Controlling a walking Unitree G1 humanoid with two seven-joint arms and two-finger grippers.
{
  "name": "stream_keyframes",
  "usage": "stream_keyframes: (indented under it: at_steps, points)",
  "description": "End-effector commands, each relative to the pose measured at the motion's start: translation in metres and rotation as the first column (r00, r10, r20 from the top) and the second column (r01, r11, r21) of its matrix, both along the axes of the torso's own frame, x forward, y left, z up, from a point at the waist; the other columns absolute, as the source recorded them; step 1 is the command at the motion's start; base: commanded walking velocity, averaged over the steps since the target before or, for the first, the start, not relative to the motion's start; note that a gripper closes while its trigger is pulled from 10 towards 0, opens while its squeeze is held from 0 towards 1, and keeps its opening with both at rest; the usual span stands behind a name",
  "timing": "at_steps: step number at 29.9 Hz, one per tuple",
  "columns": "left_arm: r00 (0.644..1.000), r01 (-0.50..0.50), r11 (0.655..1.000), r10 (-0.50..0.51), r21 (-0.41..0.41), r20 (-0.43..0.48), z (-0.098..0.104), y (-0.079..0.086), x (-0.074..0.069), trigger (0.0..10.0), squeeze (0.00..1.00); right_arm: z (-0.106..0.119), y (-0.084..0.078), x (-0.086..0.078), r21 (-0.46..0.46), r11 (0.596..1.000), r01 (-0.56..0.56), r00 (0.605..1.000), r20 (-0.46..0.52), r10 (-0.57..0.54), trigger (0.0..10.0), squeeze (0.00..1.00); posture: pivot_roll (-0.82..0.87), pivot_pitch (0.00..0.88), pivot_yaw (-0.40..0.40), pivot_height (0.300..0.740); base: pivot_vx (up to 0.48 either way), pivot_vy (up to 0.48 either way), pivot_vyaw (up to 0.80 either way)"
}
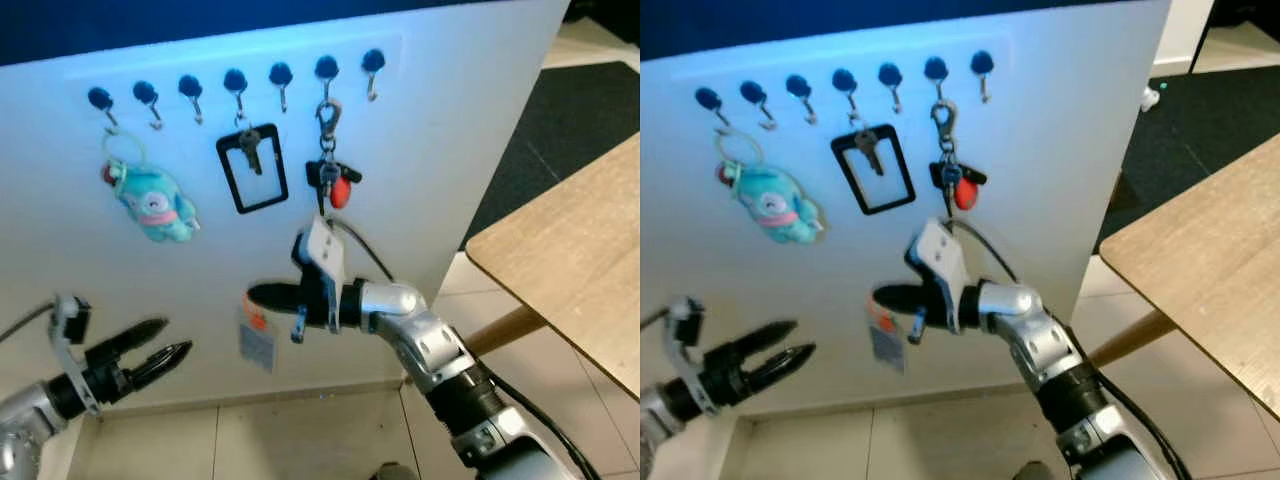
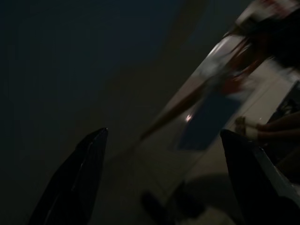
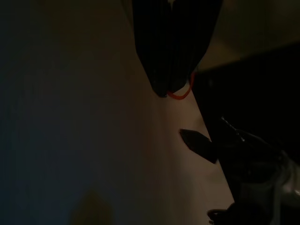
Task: Hang keys on a hook
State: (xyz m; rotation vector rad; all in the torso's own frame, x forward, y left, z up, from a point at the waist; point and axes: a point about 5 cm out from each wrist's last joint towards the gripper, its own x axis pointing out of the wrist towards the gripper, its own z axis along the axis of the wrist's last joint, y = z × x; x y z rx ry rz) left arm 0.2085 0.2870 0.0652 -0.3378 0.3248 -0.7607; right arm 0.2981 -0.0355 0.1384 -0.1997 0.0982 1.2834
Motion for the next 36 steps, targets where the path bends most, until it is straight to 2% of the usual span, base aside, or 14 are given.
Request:
stream_keyframes:
  at_steps: [1,3,6,8,10,11,12,13,14,16,17,20,25,36]
  points:
    - [0.99,-0.083,0.996,0.085,0.017,-0.116,-0.028,0.002,-0.008,10.0,0.0,-0.017,-0.001,-0.002,-0.07,0.997,0.026,1.0,0.002,-0.026,10.0,0.0,-0.08,0.119,0.07,0.74,0.0,0.0,0.0]
    - [0.98,-0.119,0.993,0.119,0.01,-0.162,-0.037,0.002,-0.011,10.0,0.0,-0.022,-0.004,-0.001,-0.086,0.995,0.045,0.999,-0.004,-0.045,10.0,0.0,-0.08,0.12,0.071,0.74,0.0,0.0,0.0]
    - [0.926,-0.238,0.97,0.241,0.044,-0.292,-0.064,0.004,-0.022,10.0,0.0,-0.033,-0.008,-0.001,-0.122,0.99,0.075,0.997,-0.01,-0.077,10.0,0.0,-0.09,0.119,0.079,0.74,0.0,0.0,0.0]
    - [0.903,-0.28,0.957,0.287,0.07,-0.319,-0.073,0.004,-0.026,10.0,0.0,-0.037,-0.01,-0.001,-0.139,0.987,0.082,0.997,-0.004,-0.083,10.0,0.0,-0.09,0.119,0.079,0.74,0.0,0.0,0.0]
    - [0.86,-0.365,0.929,0.363,0.067,-0.359,-0.082,0.007,-0.031,10.0,0.0,-0.038,-0.01,-0.002,-0.139,0.986,0.089,0.996,-0.004,-0.091,10.0,0.0,-0.09,0.117,0.084,0.74,0.0,0.0,0.0]
    - [0.86,-0.365,0.929,0.363,0.067,-0.359,-0.082,0.007,-0.031,10.0,0.0,-0.038,-0.01,-0.002,-0.139,0.986,0.089,0.996,-0.004,-0.091,10.0,0.0,-0.09,0.117,0.084,0.74,0.0,0.0,0.0]
    - [0.841,-0.399,0.915,0.389,0.056,-0.377,-0.086,0.007,-0.034,10.0,0.0,-0.038,-0.011,-0.002,-0.135,0.987,0.09,0.996,-0.003,-0.091,10.0,0.0,-0.09,0.114,0.085,0.74,0.0,0.244,0.0]
    - [0.782,-0.48,0.876,0.449,0.041,-0.431,-0.095,0.008,-0.042,10.0,0.0,-0.037,-0.01,-0.002,-0.119,0.989,0.092,0.996,-0.004,-0.094,10.0,0.0,-0.09,0.11,0.086,0.74,0.0,0.251,0.0]
    - [0.782,-0.48,0.876,0.449,0.041,-0.431,-0.095,0.008,-0.042,10.0,0.0,-0.037,-0.01,-0.002,-0.119,0.989,0.092,0.996,-0.004,-0.094,10.0,0.0,-0.09,0.11,0.086,0.74,0.0,0.251,0.0]
    - [0.731,-0.533,0.845,0.489,0.049,-0.476,-0.103,0.008,-0.049,10.0,0.0,-0.039,-0.009,-0.001,-0.117,0.989,0.095,0.995,-0.003,-0.096,10.0,0.0,-0.09,0.107,0.091,0.74,0.0,0.249,0.0]
    - [0.731,-0.533,0.845,0.489,0.049,-0.476,-0.103,0.008,-0.049,10.0,0.0,-0.039,-0.009,-0.001,-0.117,0.989,0.095,0.995,-0.003,-0.096,10.0,0.0,-0.09,0.107,0.091,0.74,0.0,0.247,0.0]
    - [0.674,-0.566,0.821,0.516,0.081,-0.528,-0.114,0.004,-0.06,10.0,0.0,-0.044,-0.009,0.0,-0.126,0.987,0.104,0.994,-0.008,-0.106,10.0,0.0,-0.09,0.107,0.091,0.74,0.0,0.284,0.0]
    - [0.644,-0.548,0.827,0.514,0.127,-0.566,-0.125,-0.005,-0.073,10.0,0.0,-0.049,-0.008,-0.001,-0.139,0.984,0.109,0.994,-0.011,-0.112,10.0,0.0,-0.08,0.106,0.098,0.74,0.0,0.329,0.0]
    - [0.637,-0.552,0.824,0.517,0.131,-0.572,-0.127,-0.007,-0.073,10.0,0.0,-0.048,-0.006,-0.001,-0.127,0.986,0.104,0.994,-0.005,-0.106,10.0,0.0,-0.07,0.111,0.108,0.74,-0.223,0.367,0.0]
